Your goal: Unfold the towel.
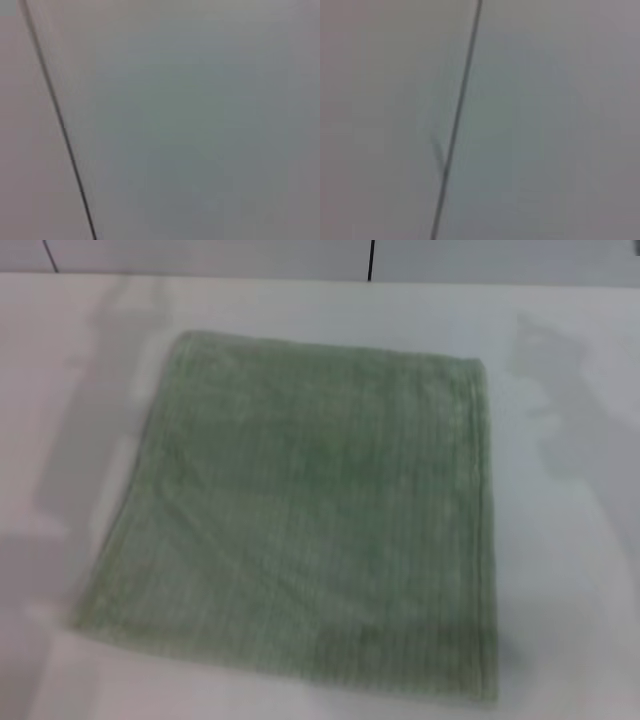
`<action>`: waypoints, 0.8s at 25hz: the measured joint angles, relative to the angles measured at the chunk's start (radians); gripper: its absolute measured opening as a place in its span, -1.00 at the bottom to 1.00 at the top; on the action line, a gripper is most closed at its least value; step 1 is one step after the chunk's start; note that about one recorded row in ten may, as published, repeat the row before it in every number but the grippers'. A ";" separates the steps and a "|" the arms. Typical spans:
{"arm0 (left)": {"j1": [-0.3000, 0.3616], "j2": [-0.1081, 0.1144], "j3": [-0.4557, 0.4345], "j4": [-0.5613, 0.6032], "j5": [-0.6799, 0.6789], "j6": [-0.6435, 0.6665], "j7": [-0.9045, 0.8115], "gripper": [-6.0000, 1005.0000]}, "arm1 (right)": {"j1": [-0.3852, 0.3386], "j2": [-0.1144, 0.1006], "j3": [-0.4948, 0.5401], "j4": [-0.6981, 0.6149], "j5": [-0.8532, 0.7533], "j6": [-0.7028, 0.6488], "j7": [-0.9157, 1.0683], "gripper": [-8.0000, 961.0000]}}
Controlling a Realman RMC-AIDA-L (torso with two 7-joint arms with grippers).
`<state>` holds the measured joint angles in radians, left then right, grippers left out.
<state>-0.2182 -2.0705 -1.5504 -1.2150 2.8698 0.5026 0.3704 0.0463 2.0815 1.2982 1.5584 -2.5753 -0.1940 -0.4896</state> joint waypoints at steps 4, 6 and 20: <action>-0.051 -0.002 0.056 0.356 -0.045 0.416 -0.135 -0.04 | -0.005 0.001 -0.143 -0.334 -0.025 -0.612 0.034 -0.94; -0.093 -0.002 0.061 0.517 -0.088 0.533 -0.204 0.01 | 0.063 0.002 -0.181 -0.590 0.000 -0.927 0.092 -0.94; -0.173 -0.001 0.062 0.874 -0.114 0.636 -0.265 0.26 | 0.237 -0.002 -0.276 -1.061 0.259 -1.296 0.281 -0.54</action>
<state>-0.3914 -2.0711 -1.4885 -0.3411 2.7558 1.1387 0.1054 0.2828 2.0794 1.0219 0.4976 -2.3158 -1.4902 -0.2088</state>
